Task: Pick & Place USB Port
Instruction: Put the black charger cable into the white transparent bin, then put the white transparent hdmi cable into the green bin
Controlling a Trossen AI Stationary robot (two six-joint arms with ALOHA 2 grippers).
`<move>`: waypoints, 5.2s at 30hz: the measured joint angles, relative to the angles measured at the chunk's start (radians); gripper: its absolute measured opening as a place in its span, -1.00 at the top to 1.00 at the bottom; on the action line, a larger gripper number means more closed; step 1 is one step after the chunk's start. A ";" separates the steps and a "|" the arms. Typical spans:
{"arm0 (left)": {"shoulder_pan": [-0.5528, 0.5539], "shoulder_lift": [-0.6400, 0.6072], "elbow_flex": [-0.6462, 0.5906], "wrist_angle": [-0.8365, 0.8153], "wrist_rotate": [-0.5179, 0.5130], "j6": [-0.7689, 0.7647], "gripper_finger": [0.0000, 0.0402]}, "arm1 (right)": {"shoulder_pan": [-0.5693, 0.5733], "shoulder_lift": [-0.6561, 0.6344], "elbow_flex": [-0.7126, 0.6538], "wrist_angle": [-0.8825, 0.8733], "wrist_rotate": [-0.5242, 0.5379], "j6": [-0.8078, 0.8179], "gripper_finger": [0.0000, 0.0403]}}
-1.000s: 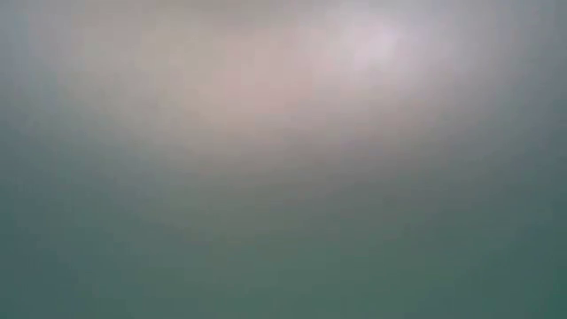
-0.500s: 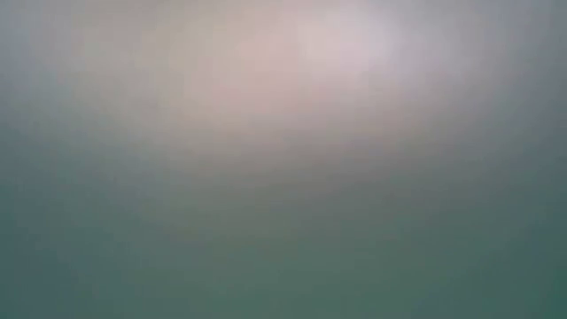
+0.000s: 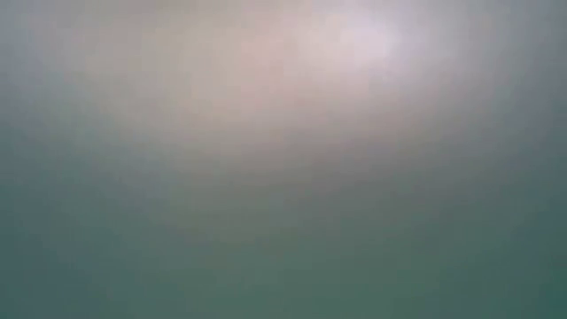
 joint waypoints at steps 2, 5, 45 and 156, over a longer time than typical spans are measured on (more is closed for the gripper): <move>-0.059 0.028 0.000 0.003 -0.042 -0.046 0.38 | 0.063 0.054 0.000 0.001 0.024 0.067 0.90; -0.152 0.072 0.000 0.035 -0.099 -0.105 0.38 | 0.135 0.145 0.000 0.009 0.032 0.151 0.90; -0.572 0.220 0.000 0.197 -0.540 -0.301 0.38 | 0.213 0.353 0.000 -0.125 -0.079 0.399 0.81; -0.285 0.069 -0.001 -0.068 -0.092 -0.143 0.38 | -0.352 0.165 -0.001 0.214 0.214 -0.589 0.34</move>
